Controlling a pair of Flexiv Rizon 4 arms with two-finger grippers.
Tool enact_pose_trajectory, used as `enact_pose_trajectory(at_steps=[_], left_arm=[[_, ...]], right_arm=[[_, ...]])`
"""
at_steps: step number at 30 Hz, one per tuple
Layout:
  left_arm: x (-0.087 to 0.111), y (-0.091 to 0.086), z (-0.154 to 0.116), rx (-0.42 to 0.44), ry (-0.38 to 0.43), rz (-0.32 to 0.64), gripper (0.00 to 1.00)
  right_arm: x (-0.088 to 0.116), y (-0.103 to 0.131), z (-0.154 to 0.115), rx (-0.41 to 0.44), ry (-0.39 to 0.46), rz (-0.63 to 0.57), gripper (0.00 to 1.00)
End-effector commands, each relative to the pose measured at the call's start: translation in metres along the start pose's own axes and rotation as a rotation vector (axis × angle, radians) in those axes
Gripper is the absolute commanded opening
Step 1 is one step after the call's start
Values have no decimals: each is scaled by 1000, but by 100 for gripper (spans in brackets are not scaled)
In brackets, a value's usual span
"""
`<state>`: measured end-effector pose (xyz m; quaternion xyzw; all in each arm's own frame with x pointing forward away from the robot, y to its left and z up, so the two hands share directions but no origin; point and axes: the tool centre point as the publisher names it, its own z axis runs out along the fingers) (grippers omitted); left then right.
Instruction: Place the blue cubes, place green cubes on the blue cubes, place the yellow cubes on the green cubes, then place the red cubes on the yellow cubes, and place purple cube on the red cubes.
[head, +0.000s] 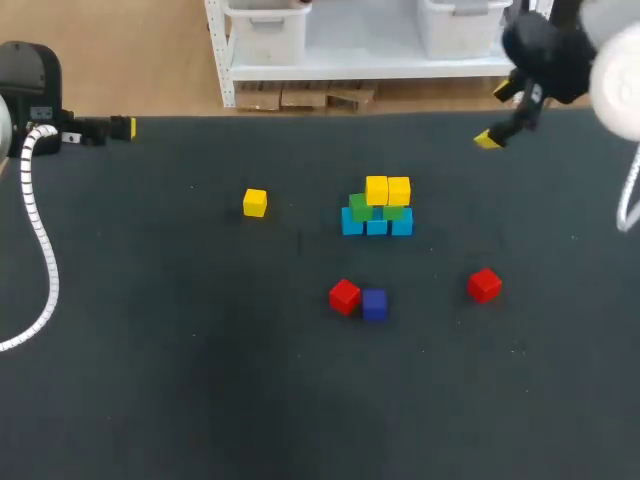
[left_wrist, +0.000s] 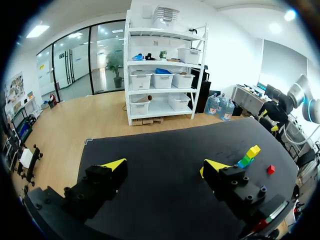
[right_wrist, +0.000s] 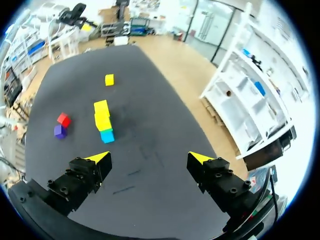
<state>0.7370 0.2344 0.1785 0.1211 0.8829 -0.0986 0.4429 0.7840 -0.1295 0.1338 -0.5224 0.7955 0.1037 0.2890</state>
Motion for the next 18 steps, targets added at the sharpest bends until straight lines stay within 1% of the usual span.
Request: enact_pose_trajectory(at_steps=[1,5,12,18], left_arm=[[0,4,0,29,-1,2,100],[0,4,0,29,-1,2,100],[0,4,0,29,-1,2,100],[0,4,0,29,-1,2,100]], right_arm=[[13,6,-15,122,-145,25,100],[17,2,-27,160,-178,59,100],[29,-11,-46,221,-209,119,100],[38,-17,-53,235,-221,148,100]])
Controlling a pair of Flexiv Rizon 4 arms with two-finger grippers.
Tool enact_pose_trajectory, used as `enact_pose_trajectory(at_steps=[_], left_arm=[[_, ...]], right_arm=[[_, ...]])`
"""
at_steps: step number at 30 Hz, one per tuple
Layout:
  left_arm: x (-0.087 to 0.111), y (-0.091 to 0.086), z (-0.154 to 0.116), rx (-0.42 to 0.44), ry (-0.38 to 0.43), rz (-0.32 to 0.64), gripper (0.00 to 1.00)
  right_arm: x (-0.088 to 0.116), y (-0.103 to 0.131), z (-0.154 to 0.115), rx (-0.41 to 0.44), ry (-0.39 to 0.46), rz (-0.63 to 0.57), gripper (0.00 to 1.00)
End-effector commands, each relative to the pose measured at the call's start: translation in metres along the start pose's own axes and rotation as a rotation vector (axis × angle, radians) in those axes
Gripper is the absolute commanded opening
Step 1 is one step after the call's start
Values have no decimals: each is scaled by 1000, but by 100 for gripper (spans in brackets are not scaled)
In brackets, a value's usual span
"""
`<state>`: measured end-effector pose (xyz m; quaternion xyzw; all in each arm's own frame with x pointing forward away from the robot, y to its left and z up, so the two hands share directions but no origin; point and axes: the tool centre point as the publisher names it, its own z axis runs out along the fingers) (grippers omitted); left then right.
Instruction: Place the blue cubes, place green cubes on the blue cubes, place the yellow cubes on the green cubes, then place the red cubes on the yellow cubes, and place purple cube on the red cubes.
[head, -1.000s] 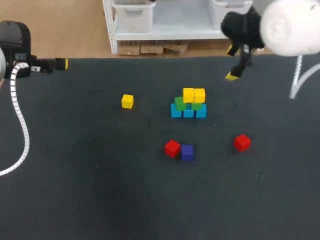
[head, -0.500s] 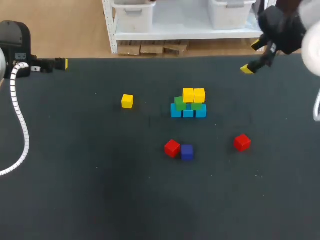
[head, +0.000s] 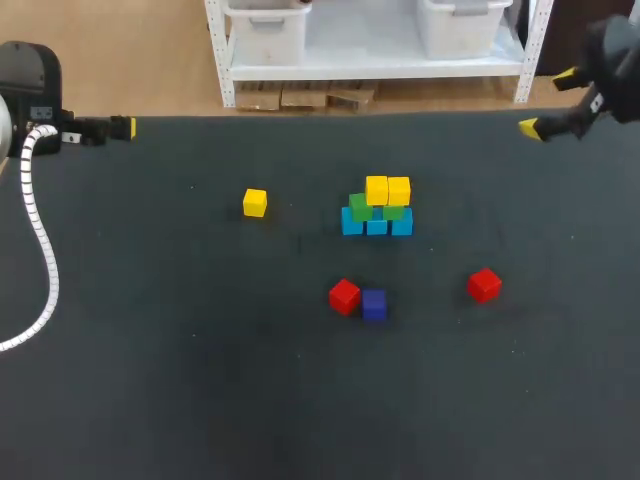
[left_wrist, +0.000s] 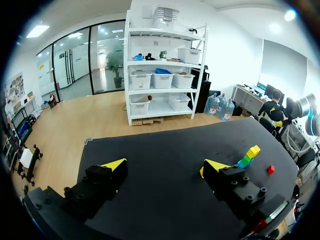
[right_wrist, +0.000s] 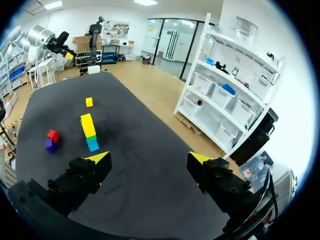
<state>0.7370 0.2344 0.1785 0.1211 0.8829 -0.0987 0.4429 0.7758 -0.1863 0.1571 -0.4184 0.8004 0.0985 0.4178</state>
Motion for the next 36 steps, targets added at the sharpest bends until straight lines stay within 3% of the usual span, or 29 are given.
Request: enact_pose_trajectory(at_steps=[1,36], left_arm=[[0,4,0,29,-1,2,100],[0,4,0,29,-1,2,100]], right_arm=[[4,2,-7,30,-5,5,100],[5,3,-9,21,-9,18,100]])
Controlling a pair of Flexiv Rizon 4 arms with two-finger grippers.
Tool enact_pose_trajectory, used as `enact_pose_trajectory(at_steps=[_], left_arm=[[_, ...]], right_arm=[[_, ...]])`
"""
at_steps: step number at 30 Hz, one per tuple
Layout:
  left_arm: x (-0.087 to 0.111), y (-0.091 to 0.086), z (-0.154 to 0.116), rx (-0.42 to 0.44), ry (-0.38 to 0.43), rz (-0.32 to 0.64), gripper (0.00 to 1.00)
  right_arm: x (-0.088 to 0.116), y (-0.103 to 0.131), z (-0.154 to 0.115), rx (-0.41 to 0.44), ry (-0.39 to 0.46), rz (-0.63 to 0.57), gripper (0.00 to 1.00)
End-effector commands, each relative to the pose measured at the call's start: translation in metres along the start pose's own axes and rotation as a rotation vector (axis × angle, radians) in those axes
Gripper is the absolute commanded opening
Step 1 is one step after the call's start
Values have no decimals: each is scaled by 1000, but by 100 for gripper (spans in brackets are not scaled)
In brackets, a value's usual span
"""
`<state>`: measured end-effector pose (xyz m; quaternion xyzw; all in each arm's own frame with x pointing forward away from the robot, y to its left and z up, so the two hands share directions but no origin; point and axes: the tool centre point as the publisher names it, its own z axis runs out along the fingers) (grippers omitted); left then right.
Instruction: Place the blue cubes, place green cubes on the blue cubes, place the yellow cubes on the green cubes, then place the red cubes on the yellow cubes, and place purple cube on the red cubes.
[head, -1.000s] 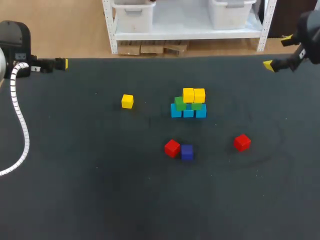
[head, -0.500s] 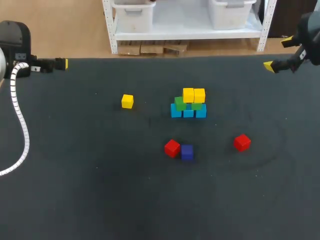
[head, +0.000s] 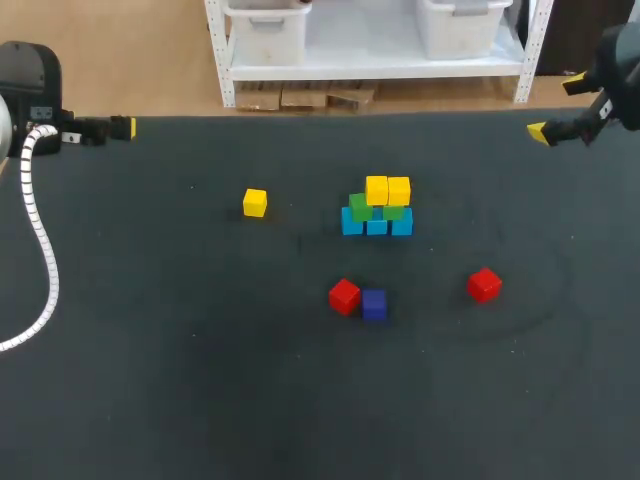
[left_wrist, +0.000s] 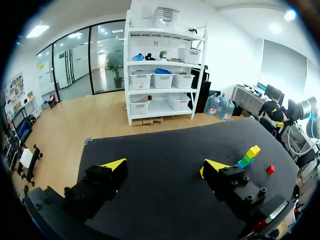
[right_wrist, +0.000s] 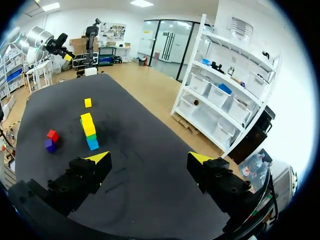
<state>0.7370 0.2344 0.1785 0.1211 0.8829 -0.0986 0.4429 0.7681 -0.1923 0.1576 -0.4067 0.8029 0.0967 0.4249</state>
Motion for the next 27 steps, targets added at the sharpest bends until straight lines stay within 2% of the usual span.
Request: enact_pose_trajectory(at_steps=[1,5,7,9,10,12,14,17,19,20,23,25,27], left_arm=[[0,4,0,29,-1,2,100],[-2,1,-3,39,7,14,100],[-8,-6,-4,26,65,77,100],[-15,-12,-7,51,96,126,100],[-18,-17,-6,52,149,185,100],[-20,-26,-7,78,215,231,100],[-10,-44,-3,105,327,333,100],[-3,-63,-2,152,410,463,100],[0,-73,0,165,451,613,100],[5,-80,1,204,500,710,100],[19,-88,4,245,582,889,100],[25,-93,5,287,604,943,100],[34,-99,8,383,642,998,100]], right_arm=[[0,1,-1,1,1,0,100],[0,1,-1,1,1,0,100],[0,1,-1,1,1,0,100],[0,1,-1,1,1,0,100],[0,1,-1,1,1,0,100],[0,1,-1,1,1,0,100],[0,1,-1,1,1,0,100],[0,1,-1,1,1,0,100],[0,1,-1,1,1,0,100],[0,1,-1,1,1,0,100],[0,1,-1,1,1,0,100],[0,1,-1,1,1,0,100],[0,1,-1,1,1,0,100]])
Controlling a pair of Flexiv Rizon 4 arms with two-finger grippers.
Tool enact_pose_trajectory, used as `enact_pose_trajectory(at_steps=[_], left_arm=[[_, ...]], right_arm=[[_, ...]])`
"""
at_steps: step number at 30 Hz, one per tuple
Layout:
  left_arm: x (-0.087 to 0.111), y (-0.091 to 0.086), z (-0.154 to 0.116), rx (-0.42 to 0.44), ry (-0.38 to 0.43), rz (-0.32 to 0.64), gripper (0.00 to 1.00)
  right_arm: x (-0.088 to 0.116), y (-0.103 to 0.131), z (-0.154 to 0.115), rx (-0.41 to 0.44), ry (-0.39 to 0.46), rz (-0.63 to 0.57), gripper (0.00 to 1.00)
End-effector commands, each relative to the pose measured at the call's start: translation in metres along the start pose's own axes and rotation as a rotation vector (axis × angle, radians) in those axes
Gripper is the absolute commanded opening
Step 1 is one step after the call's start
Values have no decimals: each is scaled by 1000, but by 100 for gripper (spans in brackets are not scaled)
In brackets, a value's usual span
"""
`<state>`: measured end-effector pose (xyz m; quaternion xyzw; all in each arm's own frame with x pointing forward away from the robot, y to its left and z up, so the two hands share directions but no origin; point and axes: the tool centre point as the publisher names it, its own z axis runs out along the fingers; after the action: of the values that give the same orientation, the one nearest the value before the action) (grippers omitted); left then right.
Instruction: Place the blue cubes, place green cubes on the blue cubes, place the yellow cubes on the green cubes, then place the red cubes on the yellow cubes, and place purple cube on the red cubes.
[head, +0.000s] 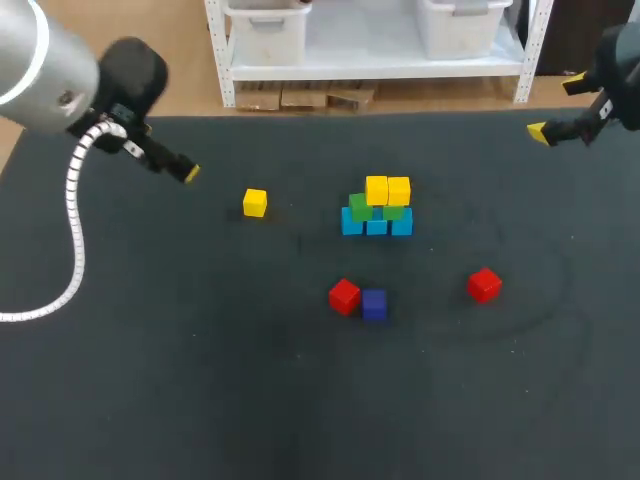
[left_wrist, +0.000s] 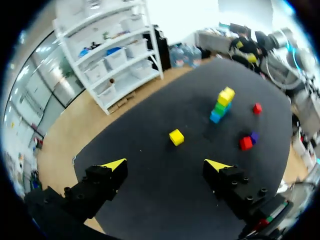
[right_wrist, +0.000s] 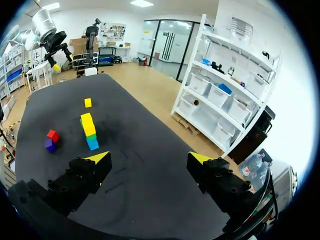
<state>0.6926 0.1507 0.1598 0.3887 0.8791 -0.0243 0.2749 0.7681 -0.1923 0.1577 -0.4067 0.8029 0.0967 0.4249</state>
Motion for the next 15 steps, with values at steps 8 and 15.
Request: enact_pose_trajectory(at_steps=[8,15], left_arm=[[11,-41,48,382,269,842,100],[11,-46,73,434,319,1099,100]], right_arm=[[0,1,-1,2,1,0,100],[0,1,-1,2,1,0,100]])
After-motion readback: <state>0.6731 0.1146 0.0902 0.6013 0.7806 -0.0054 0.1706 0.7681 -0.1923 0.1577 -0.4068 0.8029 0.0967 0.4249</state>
